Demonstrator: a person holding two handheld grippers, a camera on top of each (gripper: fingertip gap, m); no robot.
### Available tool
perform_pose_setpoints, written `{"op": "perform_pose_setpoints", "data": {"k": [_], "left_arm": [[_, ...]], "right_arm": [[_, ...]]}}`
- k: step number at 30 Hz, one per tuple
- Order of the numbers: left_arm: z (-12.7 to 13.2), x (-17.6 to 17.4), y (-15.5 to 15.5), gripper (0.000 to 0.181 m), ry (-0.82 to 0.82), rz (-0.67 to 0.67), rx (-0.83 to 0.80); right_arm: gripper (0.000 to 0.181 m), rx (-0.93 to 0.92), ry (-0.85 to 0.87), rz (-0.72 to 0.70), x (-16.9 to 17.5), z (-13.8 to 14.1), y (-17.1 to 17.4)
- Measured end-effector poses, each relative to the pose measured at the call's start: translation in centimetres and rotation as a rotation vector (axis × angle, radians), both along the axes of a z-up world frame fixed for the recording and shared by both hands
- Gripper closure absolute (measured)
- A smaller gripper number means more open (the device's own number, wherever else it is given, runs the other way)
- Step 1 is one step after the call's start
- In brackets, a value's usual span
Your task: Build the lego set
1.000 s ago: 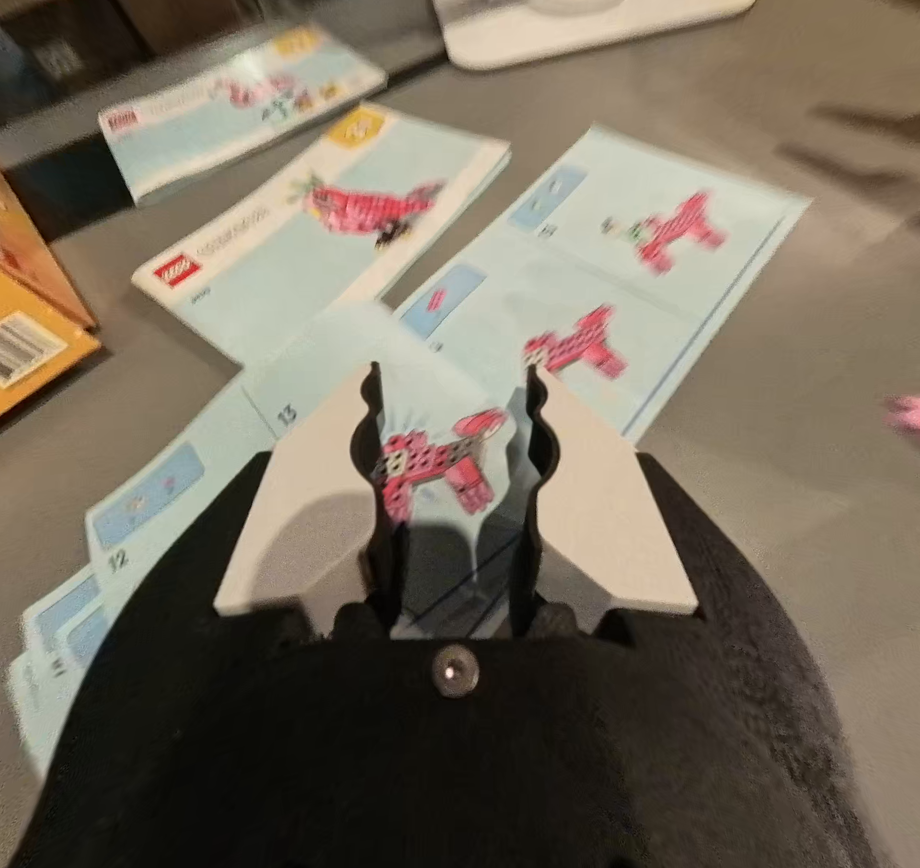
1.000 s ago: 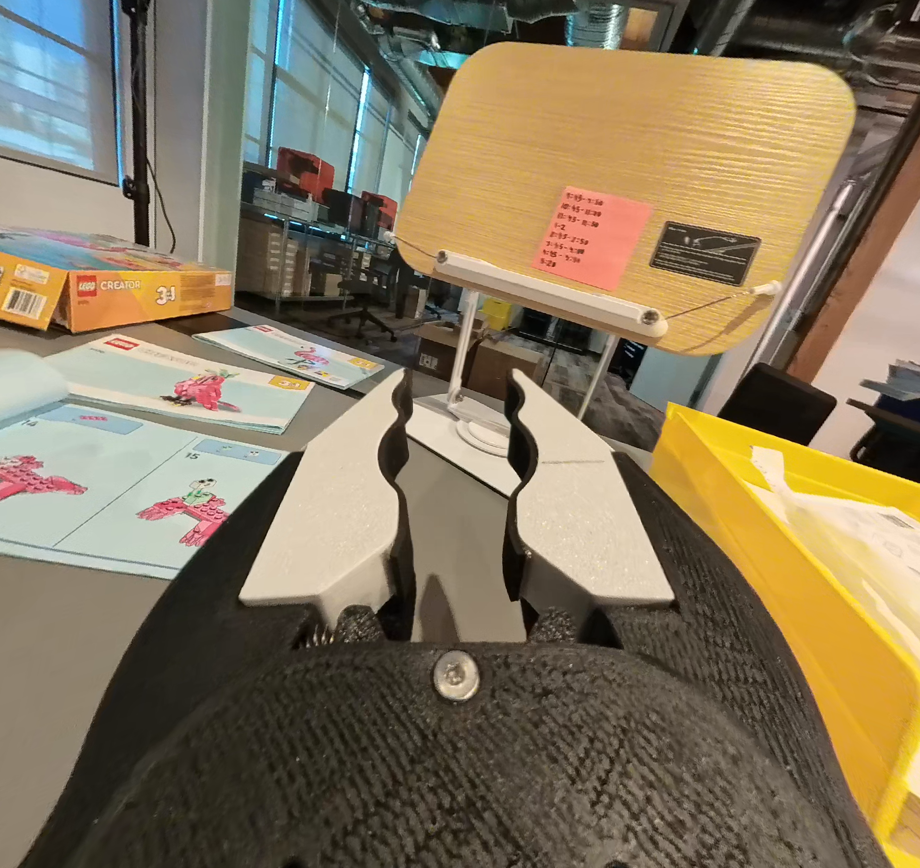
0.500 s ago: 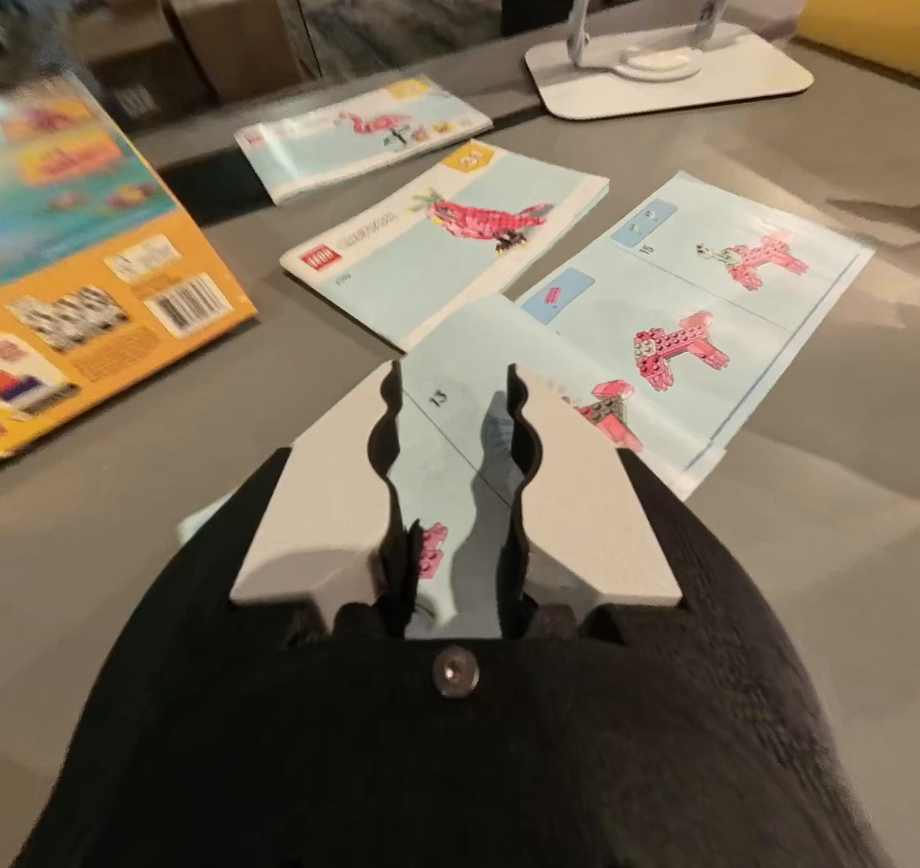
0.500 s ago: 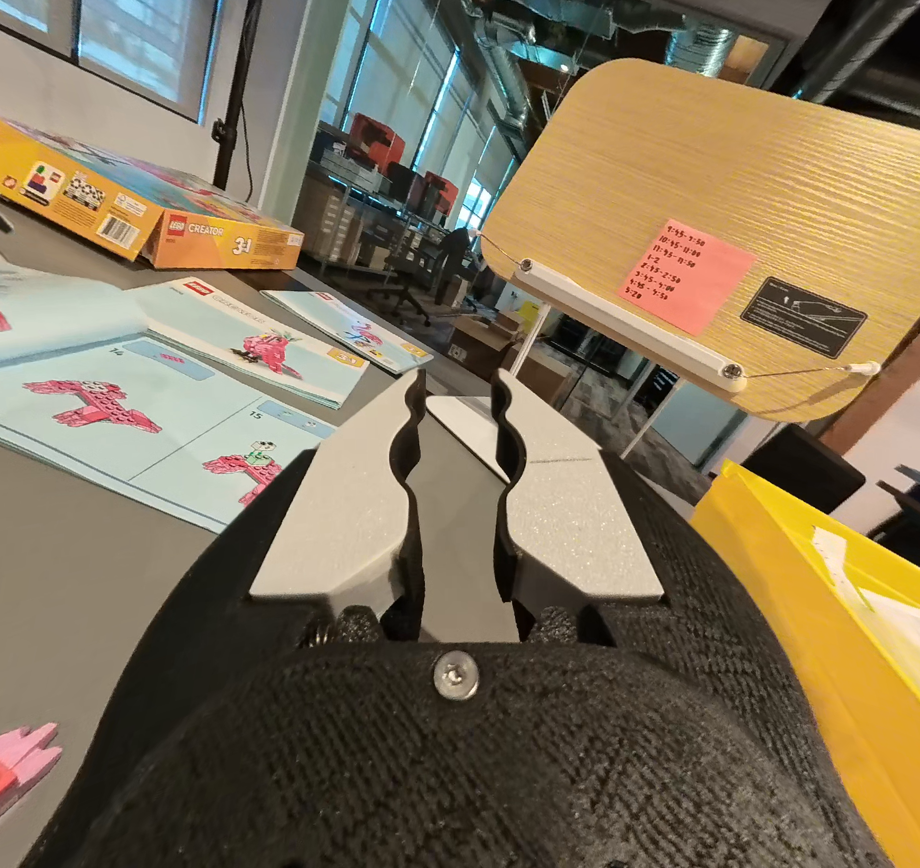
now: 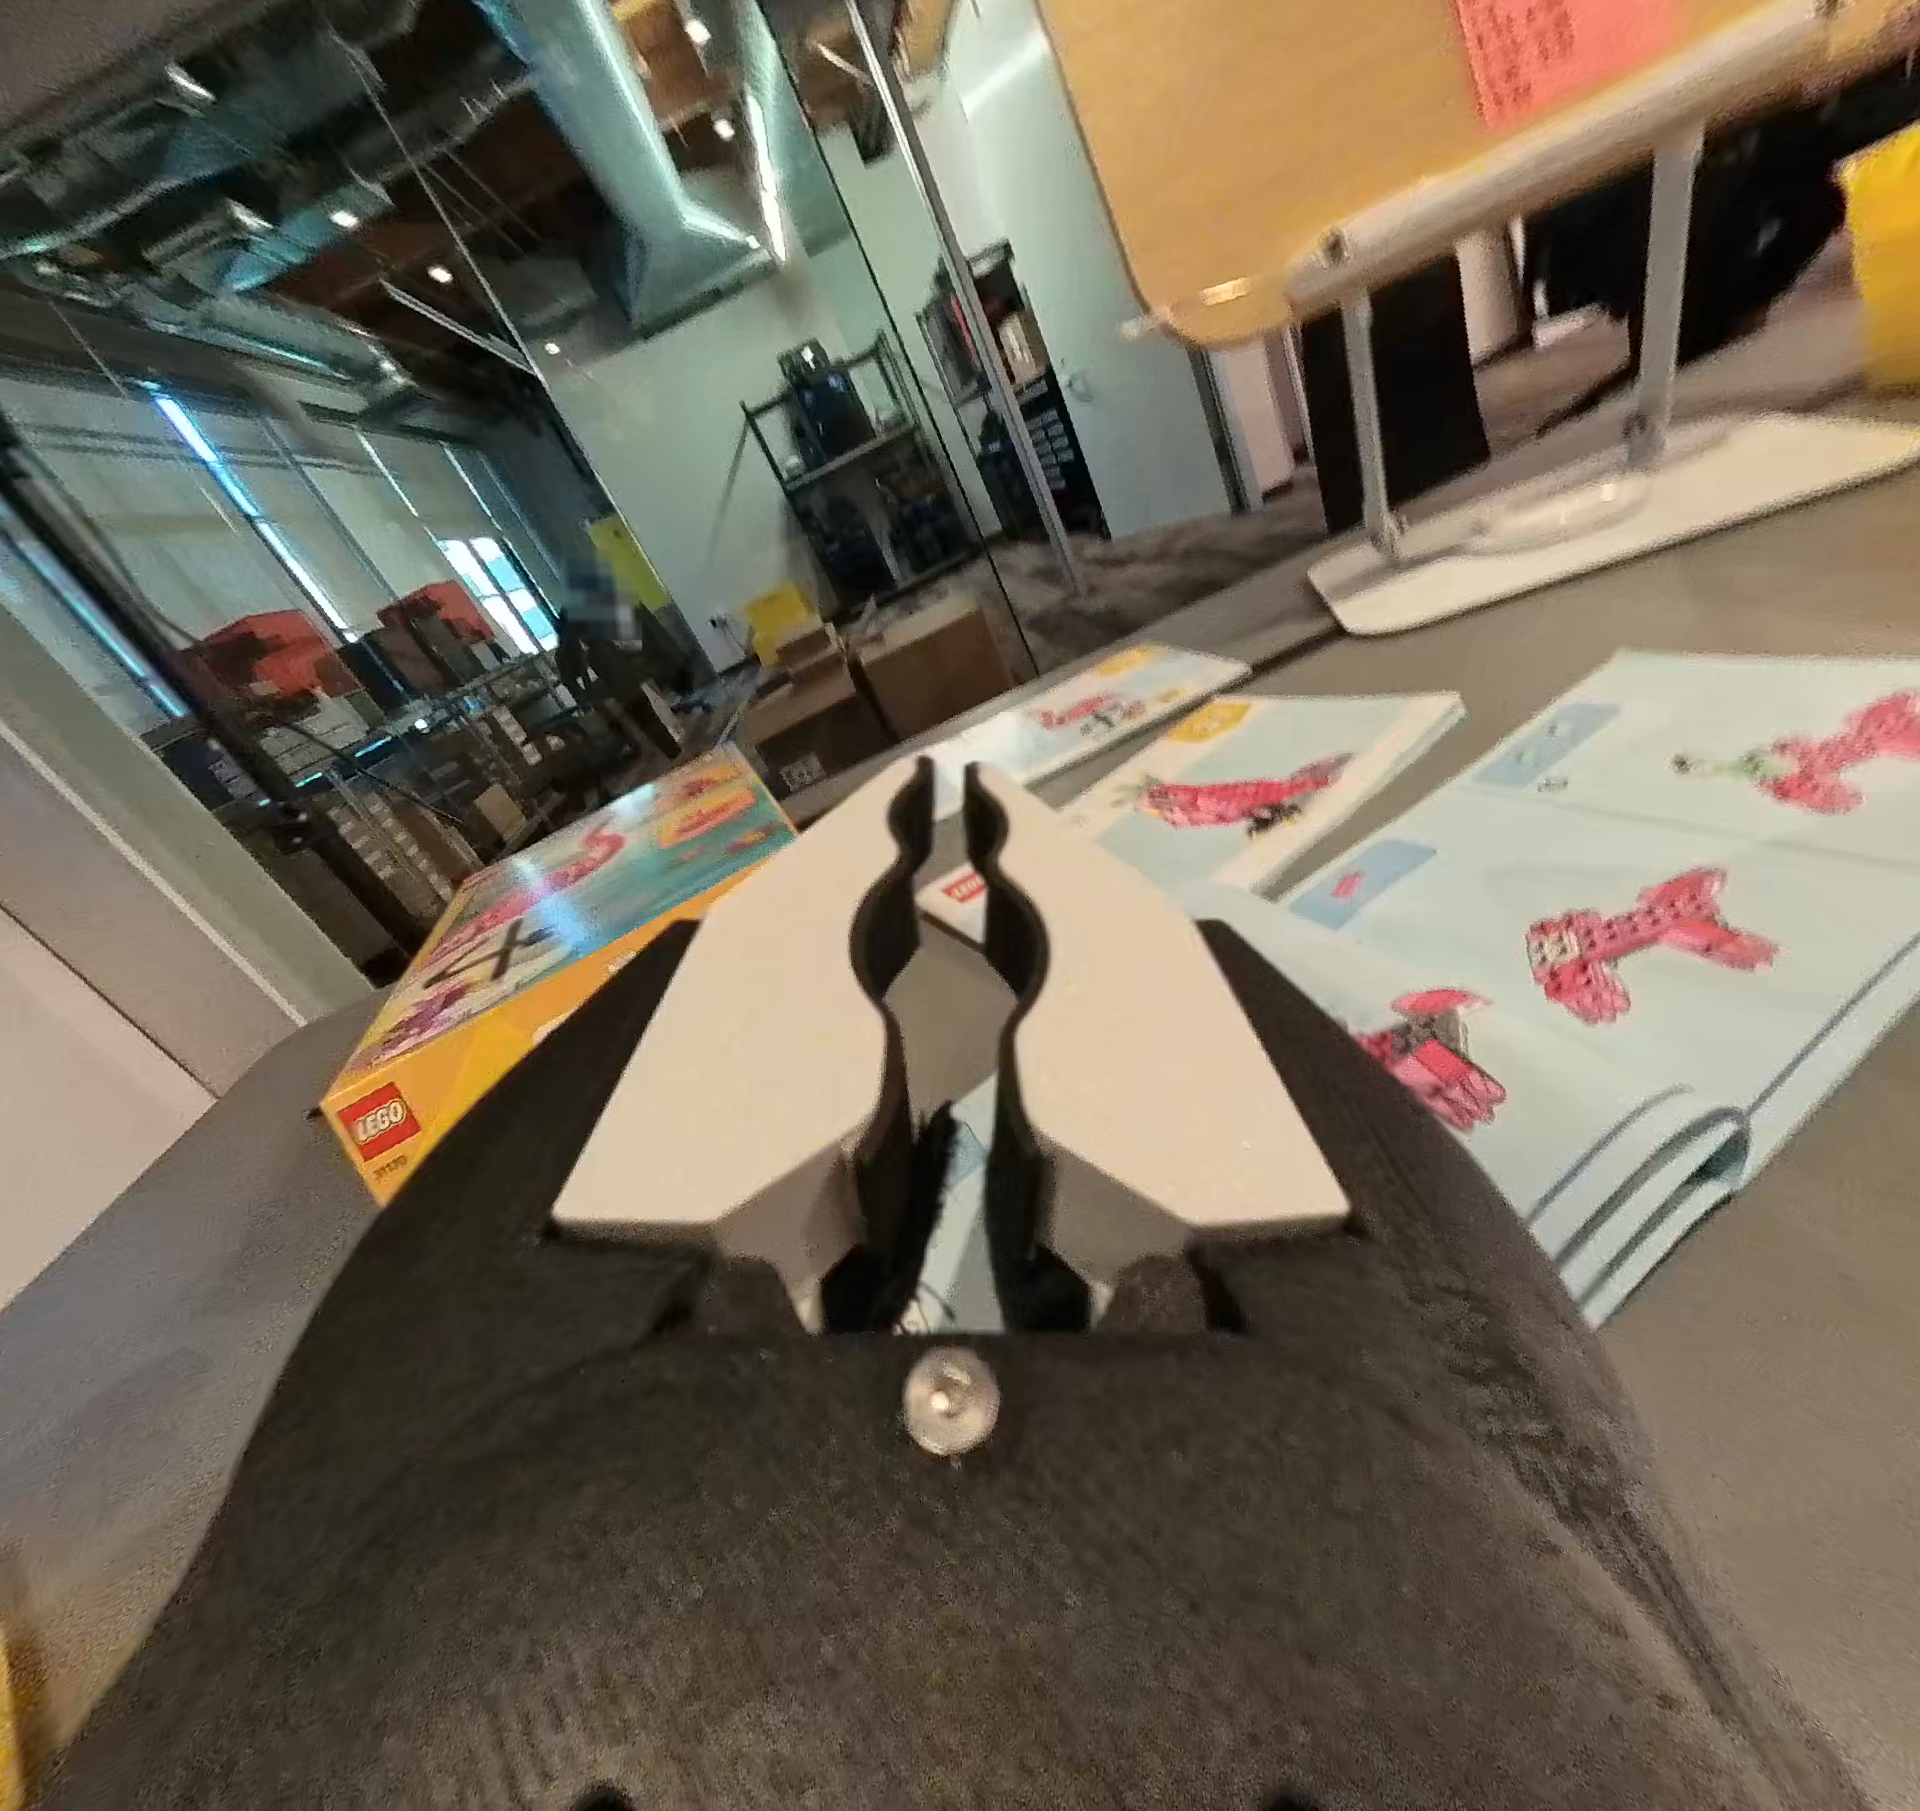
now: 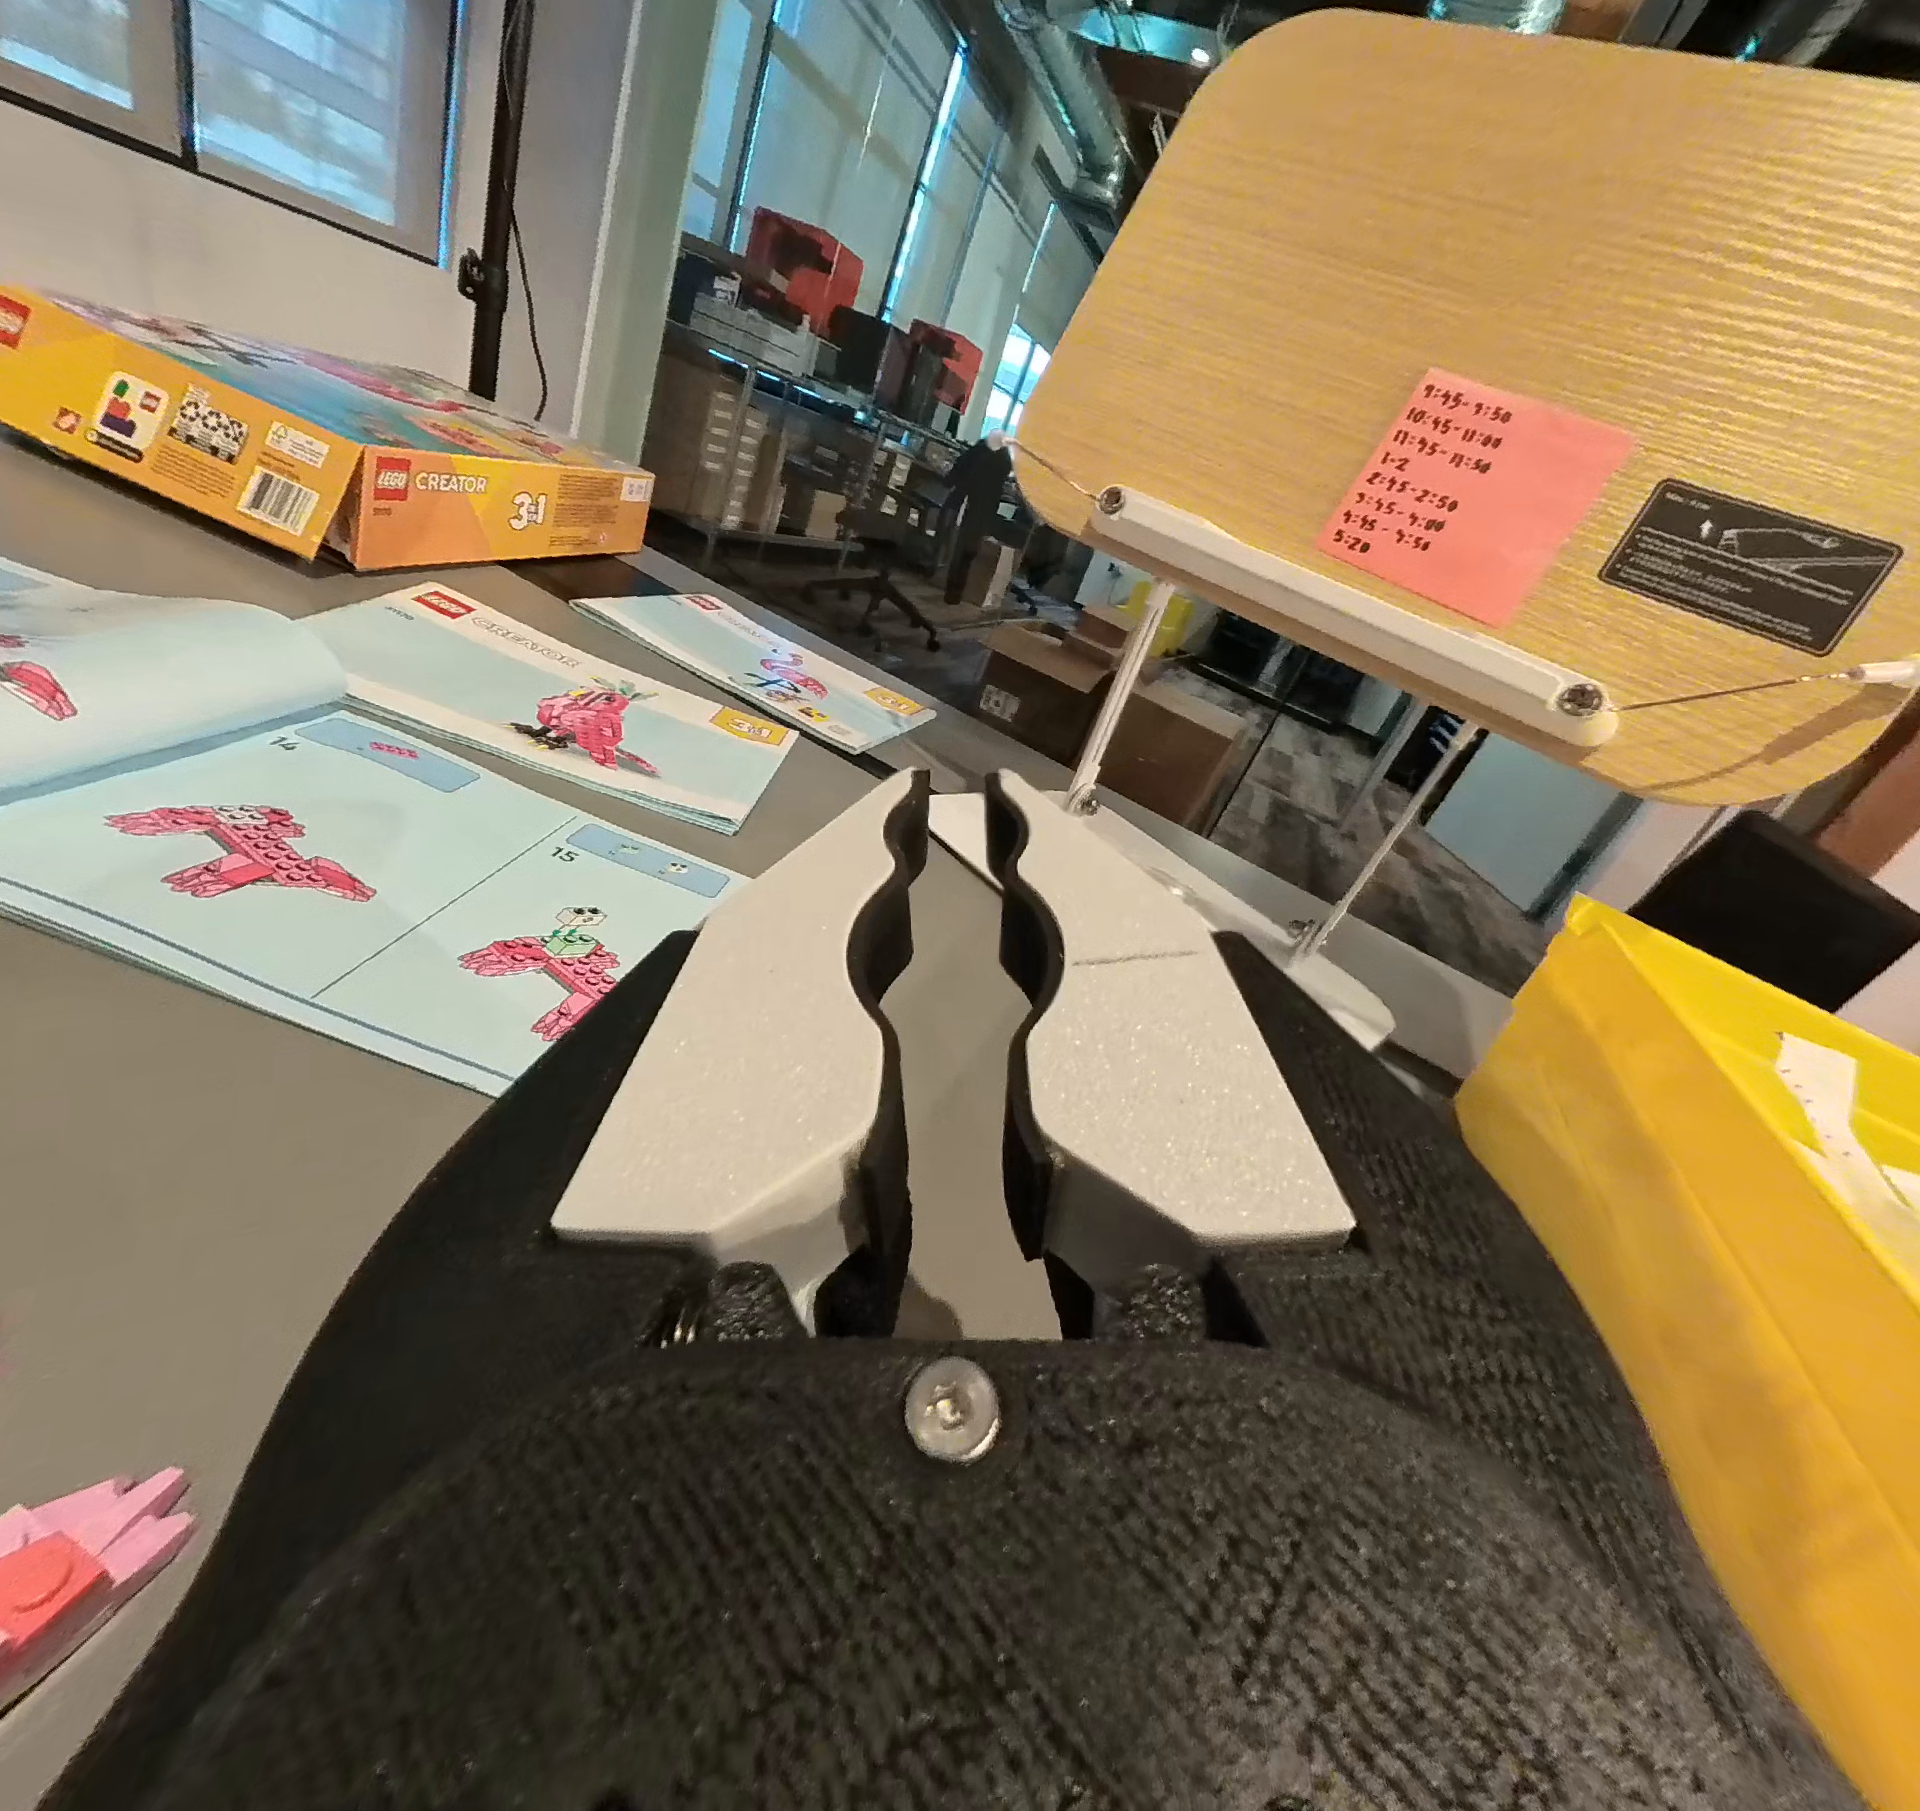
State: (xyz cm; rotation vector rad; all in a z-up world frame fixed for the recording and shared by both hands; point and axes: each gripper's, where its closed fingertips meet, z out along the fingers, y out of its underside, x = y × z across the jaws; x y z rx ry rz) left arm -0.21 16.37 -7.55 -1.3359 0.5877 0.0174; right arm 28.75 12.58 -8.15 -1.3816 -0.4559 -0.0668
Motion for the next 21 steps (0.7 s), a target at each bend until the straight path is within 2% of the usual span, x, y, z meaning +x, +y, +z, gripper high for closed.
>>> {"op": "perform_pose_setpoints", "data": {"k": [2,5,10,21], "left_arm": [[1.2,-1.4,-0.2,0.181,-0.099,0.023,0.031],[1.4,-3.3,0.2,0.181,-0.239,0.041,-0.001],[2.1,-3.8,0.1,0.181,-0.394,-0.046,0.002],[1.8,-2.5,0.0,0.181,-0.350,-0.088,-0.009]], "right_arm": [[0.178,-0.023,0.015,0.017,-0.1,-0.2,0.0],[0.181,-0.051,0.027,0.034,-0.3,-0.6,0.1],[0.181,-0.048,0.029,0.033,-0.2,-0.6,0.1],[0.181,-0.054,0.028,0.035,-0.3,-0.7,0.1]]}}
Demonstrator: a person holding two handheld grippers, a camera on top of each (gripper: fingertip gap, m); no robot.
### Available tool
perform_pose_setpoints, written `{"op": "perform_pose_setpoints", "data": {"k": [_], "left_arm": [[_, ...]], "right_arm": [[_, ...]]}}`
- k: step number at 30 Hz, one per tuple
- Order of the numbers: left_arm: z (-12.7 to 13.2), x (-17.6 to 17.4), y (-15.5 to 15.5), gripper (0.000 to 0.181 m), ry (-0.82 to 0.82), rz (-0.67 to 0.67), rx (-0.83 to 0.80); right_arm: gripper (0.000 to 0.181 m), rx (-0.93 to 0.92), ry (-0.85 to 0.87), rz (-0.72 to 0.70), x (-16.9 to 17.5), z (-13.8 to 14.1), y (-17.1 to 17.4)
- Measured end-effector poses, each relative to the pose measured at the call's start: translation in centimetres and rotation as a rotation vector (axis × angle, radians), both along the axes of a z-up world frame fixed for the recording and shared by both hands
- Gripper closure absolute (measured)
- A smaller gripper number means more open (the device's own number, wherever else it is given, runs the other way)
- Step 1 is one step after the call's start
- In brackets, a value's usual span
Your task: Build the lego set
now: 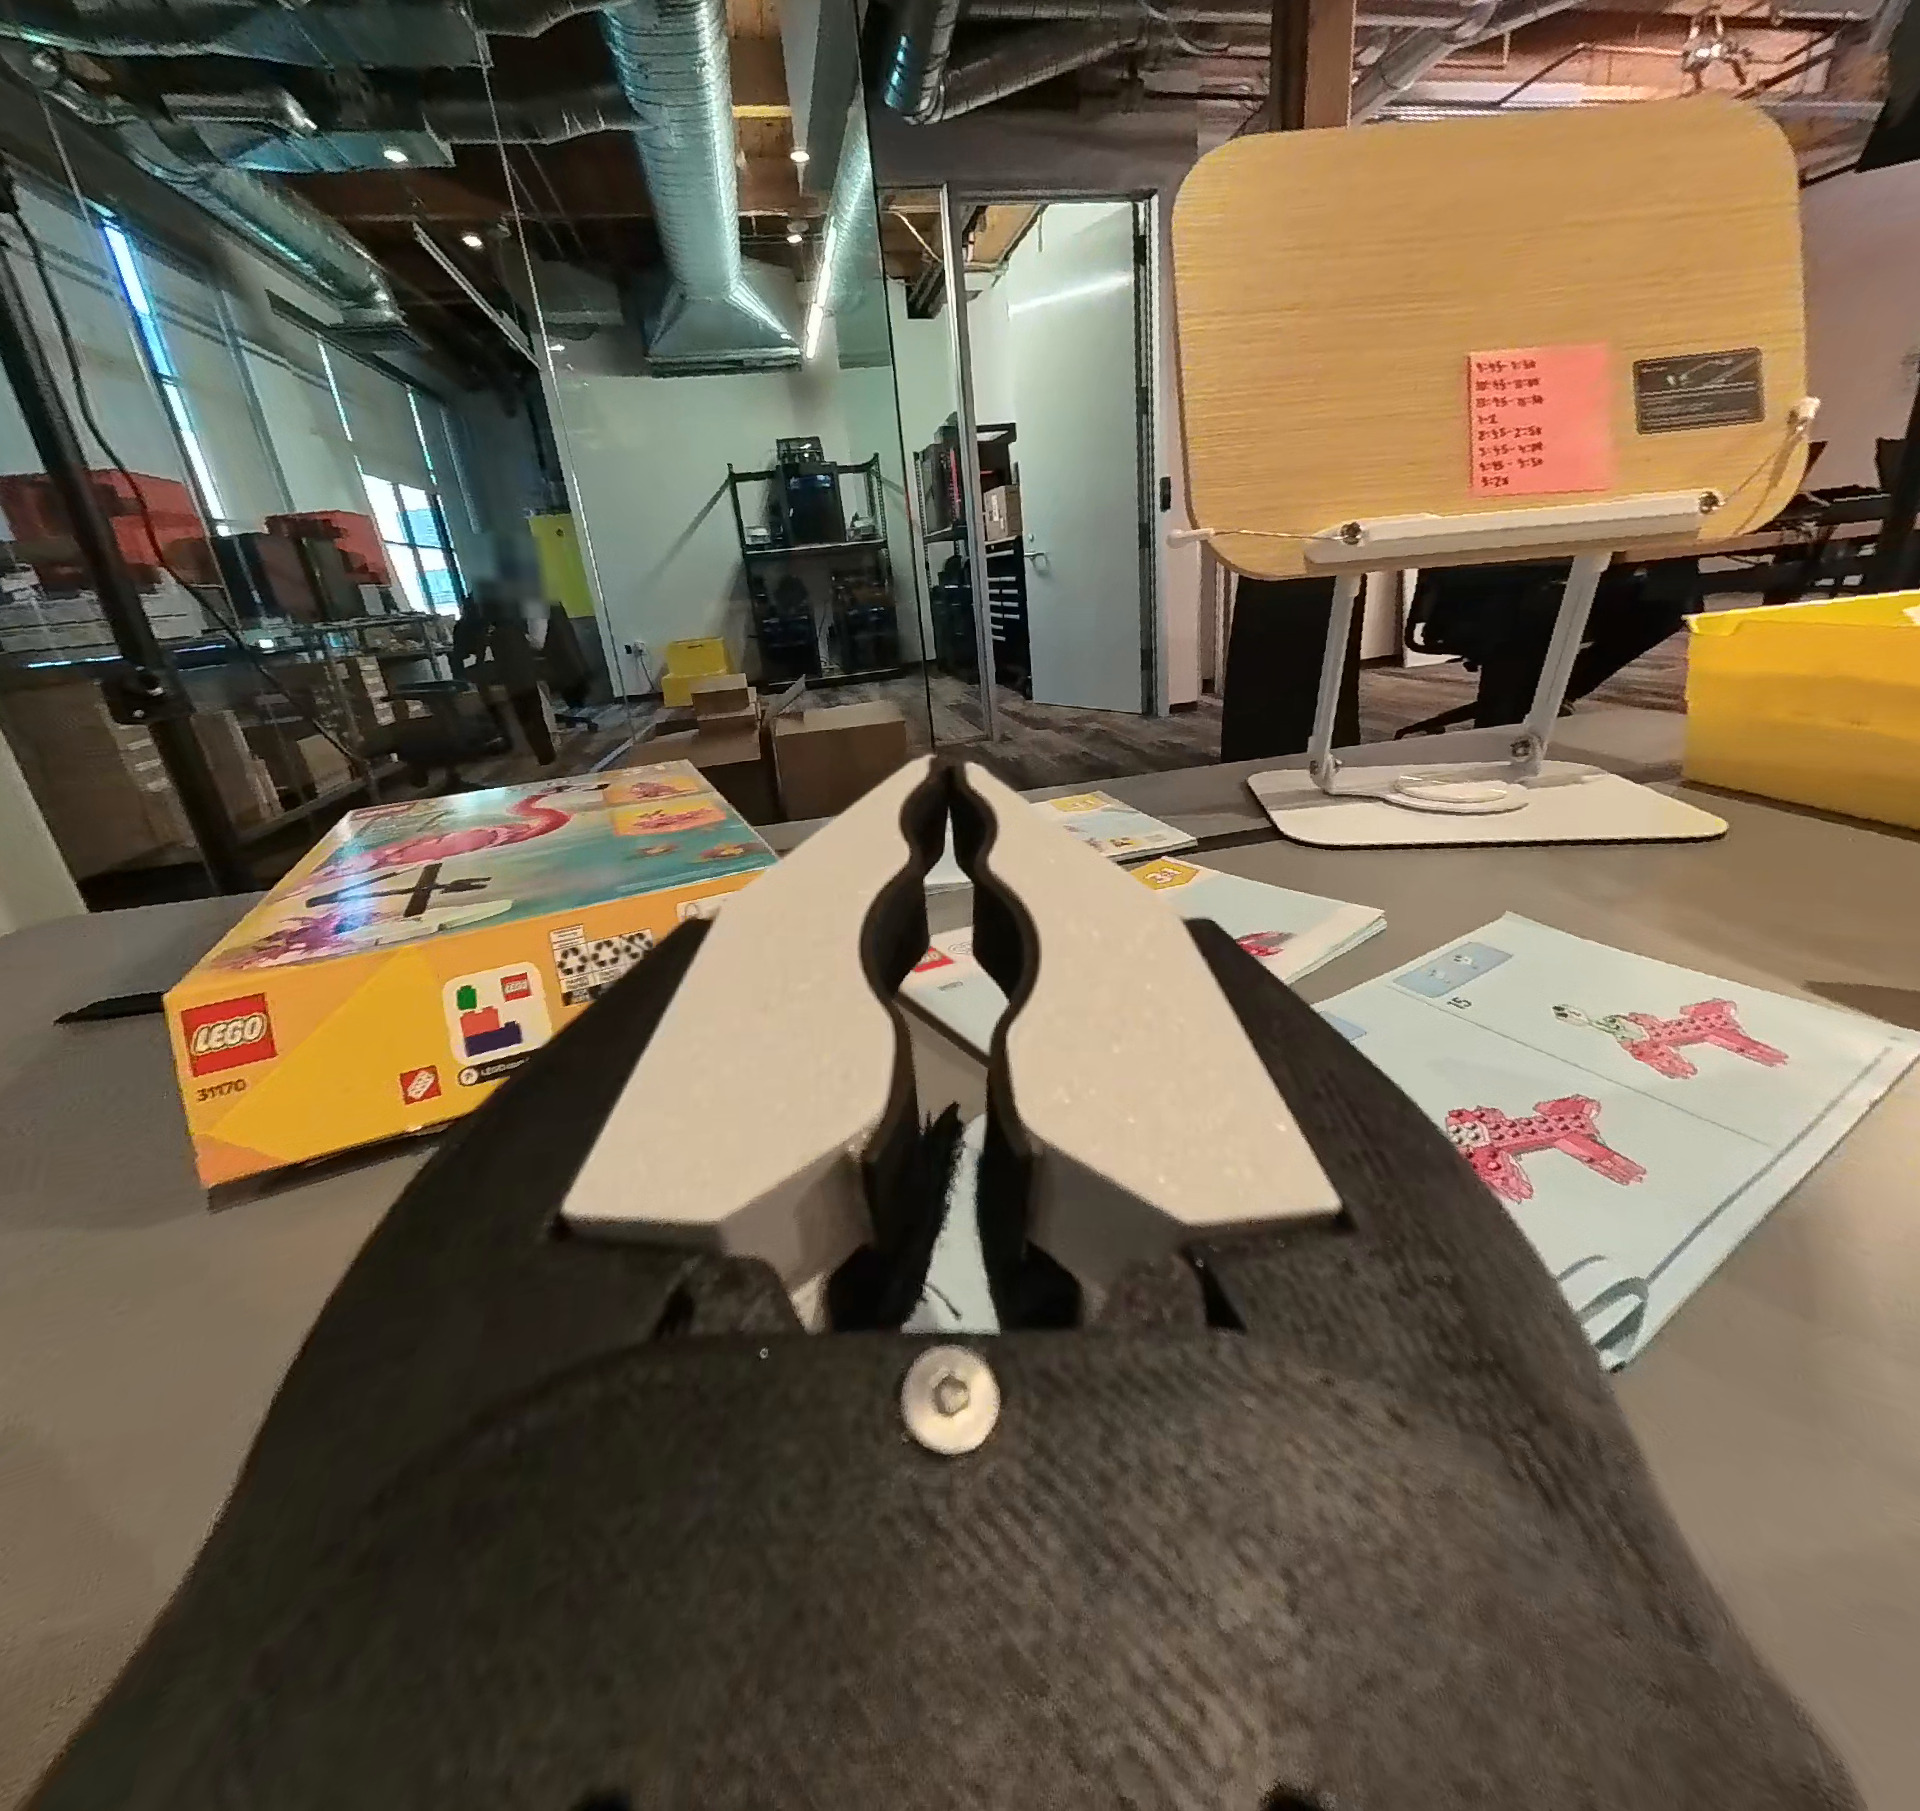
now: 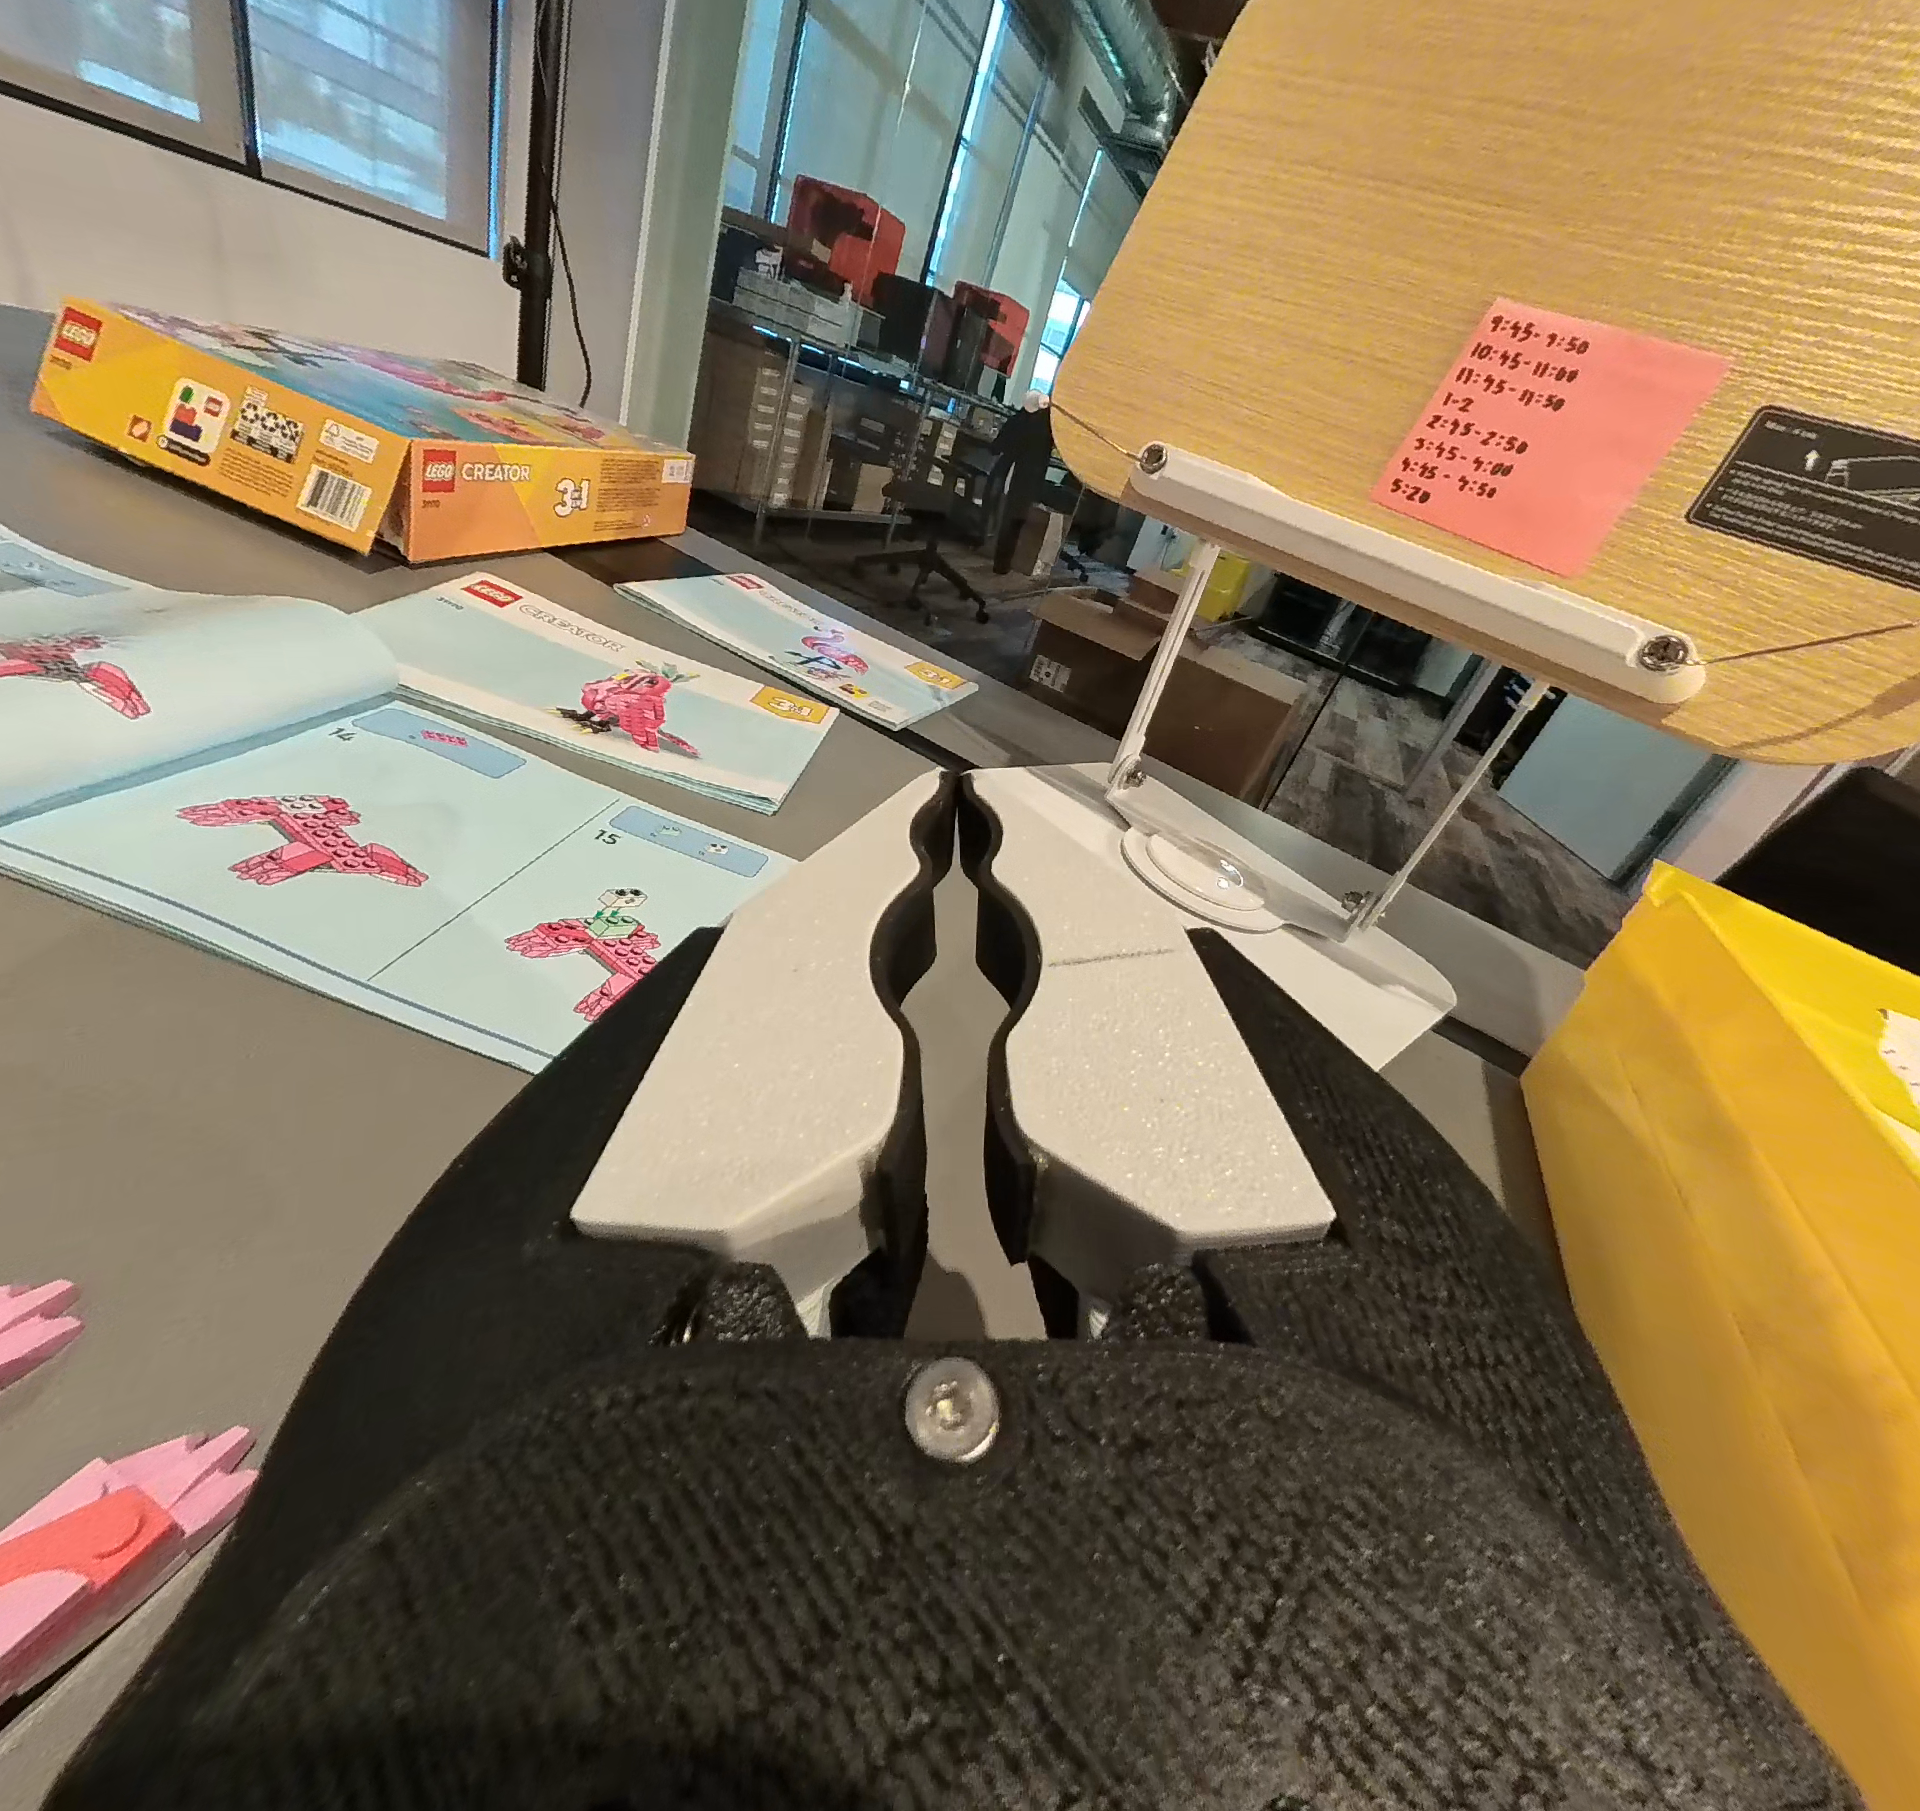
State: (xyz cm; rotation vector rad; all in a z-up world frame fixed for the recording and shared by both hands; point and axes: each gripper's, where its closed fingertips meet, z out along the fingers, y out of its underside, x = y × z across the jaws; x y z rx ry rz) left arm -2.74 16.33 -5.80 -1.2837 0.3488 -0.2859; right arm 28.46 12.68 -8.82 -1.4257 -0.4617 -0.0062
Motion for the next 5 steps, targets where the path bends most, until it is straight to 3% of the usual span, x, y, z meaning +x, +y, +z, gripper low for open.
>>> {"op": "perform_pose_setpoints", "data": {"k": [5], "left_arm": [[-0.05,0.81,-0.22,0.181,0.016,-0.038,0.005]], "right_arm": [[0.181,-0.002,0.001,0.002,-0.02,-0.04,0.03]]}}
